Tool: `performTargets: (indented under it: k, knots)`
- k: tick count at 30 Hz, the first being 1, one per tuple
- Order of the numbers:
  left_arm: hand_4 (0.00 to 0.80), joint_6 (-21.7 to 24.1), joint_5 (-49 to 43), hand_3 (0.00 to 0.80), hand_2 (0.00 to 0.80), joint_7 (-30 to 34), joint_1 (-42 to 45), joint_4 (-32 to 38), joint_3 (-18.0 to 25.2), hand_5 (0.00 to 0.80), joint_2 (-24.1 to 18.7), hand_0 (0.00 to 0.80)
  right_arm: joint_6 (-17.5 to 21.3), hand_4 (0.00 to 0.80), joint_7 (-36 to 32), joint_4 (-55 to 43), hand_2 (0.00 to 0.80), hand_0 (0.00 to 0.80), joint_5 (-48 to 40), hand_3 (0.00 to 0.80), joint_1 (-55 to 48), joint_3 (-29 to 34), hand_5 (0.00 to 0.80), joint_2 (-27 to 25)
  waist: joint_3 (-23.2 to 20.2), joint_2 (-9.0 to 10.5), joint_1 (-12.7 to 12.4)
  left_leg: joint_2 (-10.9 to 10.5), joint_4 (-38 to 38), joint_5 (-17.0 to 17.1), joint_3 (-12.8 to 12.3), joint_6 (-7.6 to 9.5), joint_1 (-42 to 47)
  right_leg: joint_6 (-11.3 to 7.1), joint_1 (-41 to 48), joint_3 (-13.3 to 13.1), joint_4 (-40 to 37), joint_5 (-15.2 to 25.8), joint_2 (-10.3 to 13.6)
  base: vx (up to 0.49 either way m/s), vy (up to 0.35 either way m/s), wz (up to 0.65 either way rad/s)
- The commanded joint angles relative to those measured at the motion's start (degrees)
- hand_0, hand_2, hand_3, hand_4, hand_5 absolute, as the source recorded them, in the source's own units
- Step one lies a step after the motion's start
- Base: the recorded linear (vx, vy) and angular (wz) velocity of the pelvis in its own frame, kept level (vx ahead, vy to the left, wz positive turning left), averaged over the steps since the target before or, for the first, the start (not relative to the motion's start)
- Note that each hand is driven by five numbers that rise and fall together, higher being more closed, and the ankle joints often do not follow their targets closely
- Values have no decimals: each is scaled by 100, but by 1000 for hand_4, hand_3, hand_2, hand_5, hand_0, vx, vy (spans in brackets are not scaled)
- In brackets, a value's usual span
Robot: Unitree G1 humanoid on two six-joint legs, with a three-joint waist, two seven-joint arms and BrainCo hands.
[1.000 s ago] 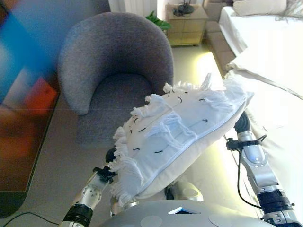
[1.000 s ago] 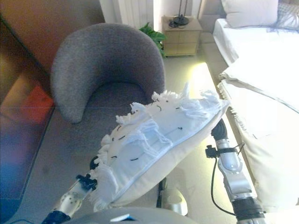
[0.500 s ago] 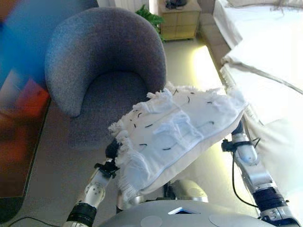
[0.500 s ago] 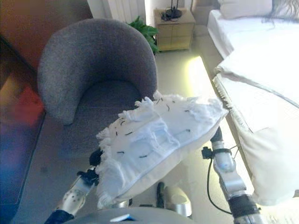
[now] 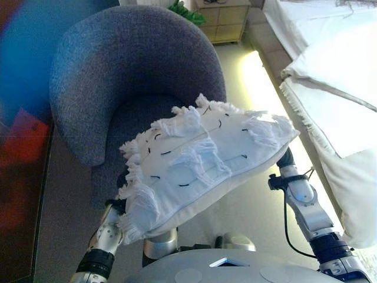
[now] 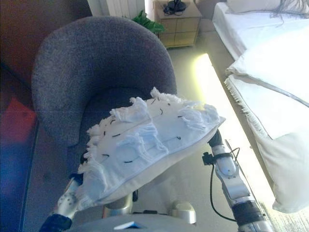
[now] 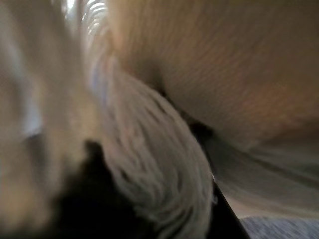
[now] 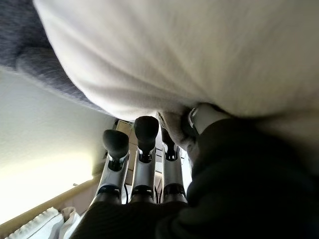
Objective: Pick up the cushion and take it to the sofa
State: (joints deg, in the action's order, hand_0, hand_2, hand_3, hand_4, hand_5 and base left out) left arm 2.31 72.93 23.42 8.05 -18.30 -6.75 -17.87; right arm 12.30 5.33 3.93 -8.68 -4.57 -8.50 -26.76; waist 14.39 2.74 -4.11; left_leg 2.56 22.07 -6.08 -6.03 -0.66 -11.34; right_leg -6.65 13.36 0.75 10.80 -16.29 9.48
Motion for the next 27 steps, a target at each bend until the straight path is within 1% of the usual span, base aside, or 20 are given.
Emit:
performTargets:
  k: [1, 3, 5, 7, 9, 11, 12, 14, 16, 17, 18, 19, 20, 21, 22, 23, 24, 25, 26, 27]
  knots:
    - [800, 11, 162, 800, 800, 263, -139, 1213, -245, 800, -18, 800, 365, 800, 167, -746, 800, 800, -47, 800, -59, -67, 800, -32, -725, 135, -258, 298, -1596, 1058, 360, 14, -303, -376, 386, 345, 1400, 1525, 278, 512, 200, 21]
    - [800, 109, 63, 800, 800, 205, -178, 1272, -290, 800, -91, 800, 447, 800, 221, -772, 800, 800, 125, 800, -71, -139, 800, 68, -767, 108, -238, 126, -1634, 928, 408, 150, -110, -336, -81, 262, 1843, 1777, 293, 500, 170, 23]
    - [800, 199, 37, 800, 800, 108, -321, 1235, -317, 800, -169, 800, 444, 800, 260, -750, 800, 800, 149, 800, -1, -202, 800, 90, -783, 74, -195, 21, -1758, 934, 501, 192, 30, -276, -394, 225, 1584, 1617, 70, 428, 66, 24]
    - [800, 321, -90, 800, 800, 28, -490, 1142, -338, 800, -205, 800, 450, 800, 344, -703, 800, 800, 147, 800, 82, -287, 800, 98, -762, 52, -155, -59, -1795, 924, 553, 159, 159, -180, -728, 391, 956, 1341, -116, 371, -28, 19]
    - [800, 419, -175, 800, 800, -38, -596, 1086, -318, 800, -161, 800, 509, 800, 398, -587, 800, 800, 135, 800, 253, -385, 800, 121, -668, 11, -118, -69, -1801, 834, 575, 74, 393, -58, -1169, 658, 336, 1247, -195, 294, -119, 10]
    - [800, 483, -215, 800, 800, -73, -616, 1050, -291, 800, -108, 800, 629, 800, 413, -473, 800, 800, 156, 800, 342, -474, 800, 141, -555, 21, -33, -132, -1751, 658, 638, 34, 633, -46, -1552, 704, -229, 1539, -168, 328, -173, -11]
    - [800, 461, -310, 800, 800, -132, -558, 1065, -262, 800, -80, 800, 637, 800, 453, -466, 800, 800, 194, 800, 353, -512, 800, 155, -499, 81, 88, -197, -1738, 464, 680, 18, 818, -139, -1925, 496, -611, 2109, -20, 357, -192, -3]
    - [800, 323, -353, 800, 800, -163, -524, 1102, -202, 800, -86, 800, 577, 800, 506, -454, 800, 800, 150, 800, 381, -507, 800, 167, -421, 118, 200, -206, -1747, 172, 776, 42, 1107, -227, -2196, 270, -824, 2581, 111, 342, -212, 29]
    - [800, 225, -374, 800, 800, -145, -505, 1115, -170, 800, -85, 800, 574, 800, 517, -390, 800, 800, 125, 800, 414, -480, 800, 185, -391, 122, 249, -181, -1718, 10, 855, 66, 1256, -242, -2321, 157, -709, 2674, 122, 298, -190, 70]
    - [800, 165, -341, 800, 800, -109, -477, 1087, -135, 800, -102, 800, 619, 800, 495, -300, 800, 800, 86, 800, 461, -463, 800, 166, -399, 95, 240, -82, -1675, -41, 850, 42, 1335, -237, -2234, 221, -644, 2464, 104, 392, -228, 75]
    - [800, 119, -281, 800, 800, -87, -460, 960, -155, 800, -59, 800, 651, 800, 486, -179, 800, 800, 72, 800, 479, -463, 800, 144, -465, 96, 234, -40, -1658, -53, 885, 10, 1404, -202, -2049, 290, -795, 2327, 76, 352, -197, 64]
    - [800, 125, -263, 800, 800, -150, -457, 923, -157, 800, -31, 800, 580, 800, 473, -193, 800, 800, 92, 800, 488, -453, 800, 133, -501, 94, 250, -5, -1511, -31, 940, -6, 1434, -171, -1993, 285, -752, 2261, 53, 406, -201, 54]
    - [800, 47, -238, 800, 800, -236, -442, 898, -143, 800, 11, 800, 459, 800, 405, -295, 800, 800, 104, 800, 465, -441, 800, 69, -612, 96, 284, 114, -1205, 72, 970, -85, 1513, -86, -1899, 352, -683, 2117, 19, 349, -166, 37]
    - [800, 6, -296, 800, 800, -268, -398, 903, -156, 800, 35, 800, 401, 800, 362, -371, 800, 800, 106, 800, 422, -444, 800, -7, -661, 93, 311, 221, -787, 355, 947, -193, 1475, 26, -1823, 407, -661, 2016, -30, 324, -154, 42]
    - [800, 11, -332, 800, 800, -304, -378, 911, -168, 800, 46, 800, 385, 800, 345, -391, 800, 800, 112, 800, 405, -444, 800, -33, -669, 84, 325, 264, -589, 490, 949, -240, 1422, 70, -1785, 441, -654, 1985, -56, 268, -150, 41]
    - [800, 14, -353, 800, 800, -402, -333, 882, -201, 800, 73, 800, 354, 800, 257, -371, 800, 800, 111, 800, 377, -433, 800, -112, -666, 107, 328, 344, -18, 770, 887, -305, 1196, 166, -1658, 519, -672, 1924, -67, 235, -168, 34]
    - [800, -74, -340, 800, 800, -459, -320, 856, -192, 800, 106, 800, 402, 800, 223, -271, 800, 800, 111, 800, 372, -441, 800, -172, -627, 141, 298, 374, 428, 863, 753, -312, 888, 247, -1514, 600, -716, 1870, -61, 250, -178, 27]
    - [800, -120, -365, 800, 800, -528, -323, 822, -187, 800, 132, 800, 405, 800, 213, -202, 800, 800, 112, 800, 371, -449, 800, -188, -606, 144, 281, 406, 560, 877, 687, -309, 717, 280, -1435, 650, -745, 1837, -71, 221, -113, 24]
    - [800, -166, -441, 800, 800, -606, -333, 767, -187, 800, 161, 800, 375, 800, 216, -87, 800, 800, 117, 800, 385, -459, 800, -174, -572, 124, 244, 428, 364, 858, 575, -323, 638, 266, -1314, 728, -813, 1792, -85, 245, -29, 30]
    - [800, -188, -505, 800, 800, -640, -328, 728, -213, 800, 198, 800, 296, 800, 203, -16, 800, 800, 136, 800, 406, -472, 800, -163, -562, 58, 215, 425, -172, 863, 514, -381, 695, 216, -1242, 808, -884, 1753, -111, 277, 17, 13]
